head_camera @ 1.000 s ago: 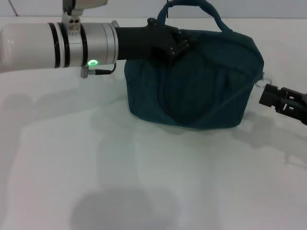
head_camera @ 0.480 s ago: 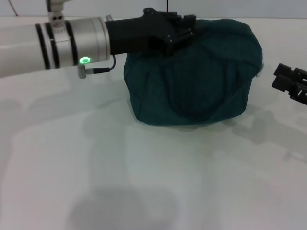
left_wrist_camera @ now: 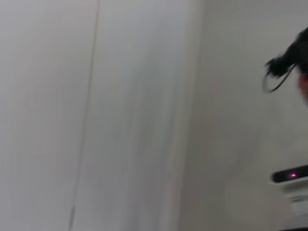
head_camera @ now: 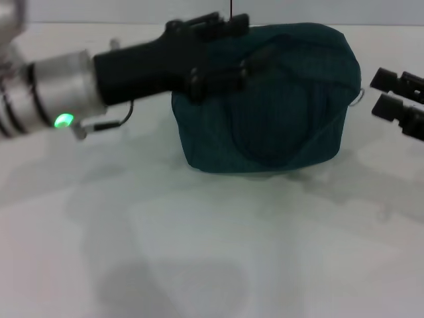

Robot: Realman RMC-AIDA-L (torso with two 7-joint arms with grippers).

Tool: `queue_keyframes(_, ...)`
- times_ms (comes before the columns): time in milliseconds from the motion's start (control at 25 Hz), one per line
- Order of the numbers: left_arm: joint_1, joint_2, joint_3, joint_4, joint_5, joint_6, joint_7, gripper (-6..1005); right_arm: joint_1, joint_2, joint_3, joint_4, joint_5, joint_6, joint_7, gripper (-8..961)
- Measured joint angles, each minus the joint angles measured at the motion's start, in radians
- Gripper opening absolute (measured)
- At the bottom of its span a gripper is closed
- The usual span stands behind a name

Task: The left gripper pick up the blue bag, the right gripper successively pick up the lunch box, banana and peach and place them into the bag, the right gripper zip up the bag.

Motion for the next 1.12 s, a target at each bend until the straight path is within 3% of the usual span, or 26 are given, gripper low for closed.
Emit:
queue_keyframes(120, 0.045, -0.001, 0.001, -0.087, -0.073, 0.08, 0.177, 624, 0.0, 0.002, 0.002, -0.029, -0.031, -0.027, -0.026, 632)
queue_keyframes(240, 0.082, -0.001, 0.004, -0.159, -0.13, 0.158, 0.291, 843, -0.001, 0.006, 0.003, -0.034, -0.045, -0.048, -0.069, 632)
queue_keyframes(400, 0.127, -0.001, 0.005, -0.206, -0.133, 0.2, 0.368, 879, -0.003, 0.013, 0.009, -0.031, -0.052, -0.065, -0.105, 632)
queue_keyframes(520, 0.151, -0.002, 0.003, -0.238, -0.135, 0.209, 0.41, 888, -0.012, 0.029, 0.01, -0.026, -0.053, -0.069, -0.134, 632)
queue_keyframes(720, 0.148, -0.001, -0.002, -0.309, -0.137, 0.211, 0.46, 888, -0.026, 0.056, 0.012, -0.032, -0.075, -0.059, -0.206, 632)
queue_keyframes(1120, 0.15, -0.002, 0.003, -0.324, -0.132, 0.215, 0.493, 888, -0.055, 0.078, 0.013, -0.029, -0.079, -0.055, -0.336, 632)
